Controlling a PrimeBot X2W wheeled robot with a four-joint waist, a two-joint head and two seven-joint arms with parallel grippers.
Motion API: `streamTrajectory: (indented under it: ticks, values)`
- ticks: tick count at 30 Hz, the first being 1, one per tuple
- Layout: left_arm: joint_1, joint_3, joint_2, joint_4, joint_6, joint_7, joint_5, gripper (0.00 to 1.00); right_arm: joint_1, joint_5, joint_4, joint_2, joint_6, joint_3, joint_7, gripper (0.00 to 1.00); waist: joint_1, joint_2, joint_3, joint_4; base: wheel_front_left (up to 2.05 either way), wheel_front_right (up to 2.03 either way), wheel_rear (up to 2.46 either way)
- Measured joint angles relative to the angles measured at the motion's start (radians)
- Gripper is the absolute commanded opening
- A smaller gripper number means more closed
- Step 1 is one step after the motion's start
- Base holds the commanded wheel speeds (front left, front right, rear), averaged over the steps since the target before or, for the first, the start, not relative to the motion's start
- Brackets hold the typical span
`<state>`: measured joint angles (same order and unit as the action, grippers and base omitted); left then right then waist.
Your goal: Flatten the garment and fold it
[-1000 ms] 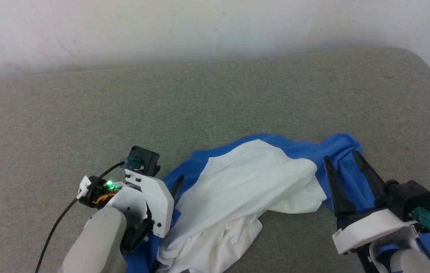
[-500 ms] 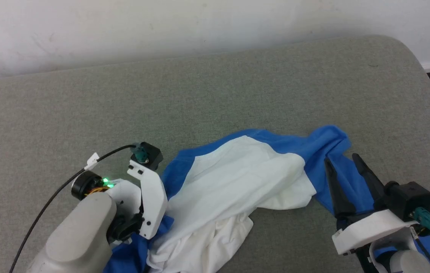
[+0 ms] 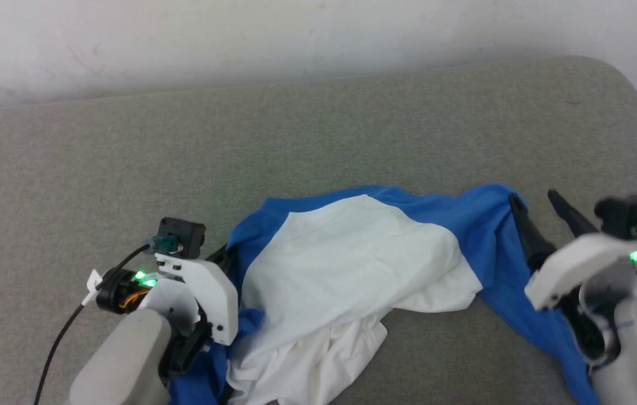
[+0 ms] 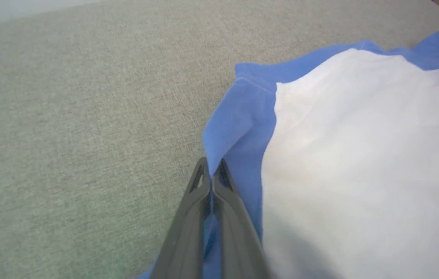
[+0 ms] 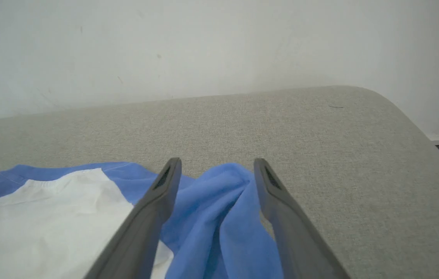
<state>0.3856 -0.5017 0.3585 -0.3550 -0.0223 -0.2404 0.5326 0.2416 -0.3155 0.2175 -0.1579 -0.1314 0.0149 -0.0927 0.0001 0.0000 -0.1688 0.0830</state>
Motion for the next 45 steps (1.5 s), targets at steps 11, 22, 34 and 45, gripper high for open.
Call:
streamTrajectory:
  ticks: [11, 22, 34, 45]
  values:
    - [0.058, -0.031, -0.043, 0.074, 0.004, 0.078, -0.044, 0.0, 0.379, -0.125, 0.38, -0.164, 0.0, 0.29, -0.349, 1.0, 0.0001, 0.0, -0.053, -0.064, 0.0, 0.0, 0.0]
    - [0.094, -0.051, -0.054, 0.085, 0.013, 0.097, -0.054, 0.0, 0.555, -0.224, 0.559, -0.212, 0.0, 0.537, -0.52, 1.0, -0.0002, 0.0, -0.12, -0.103, 0.0, 0.0, 0.0]
    - [0.095, -0.045, -0.037, 0.073, 0.014, 0.111, -0.053, 0.0, 0.63, -0.385, 0.586, -0.216, 0.002, 0.672, -0.658, 0.0, -0.0001, 0.0, -0.13, -0.087, 0.0, 0.0, 0.0]
    - [0.223, 0.068, 0.028, 0.108, -0.026, 0.219, -0.059, 0.0, 0.664, -0.4, 0.475, -0.273, 0.0, 0.551, -0.175, 0.0, 0.0, 0.0, -0.052, -0.077, 0.0, 0.0, 0.0]
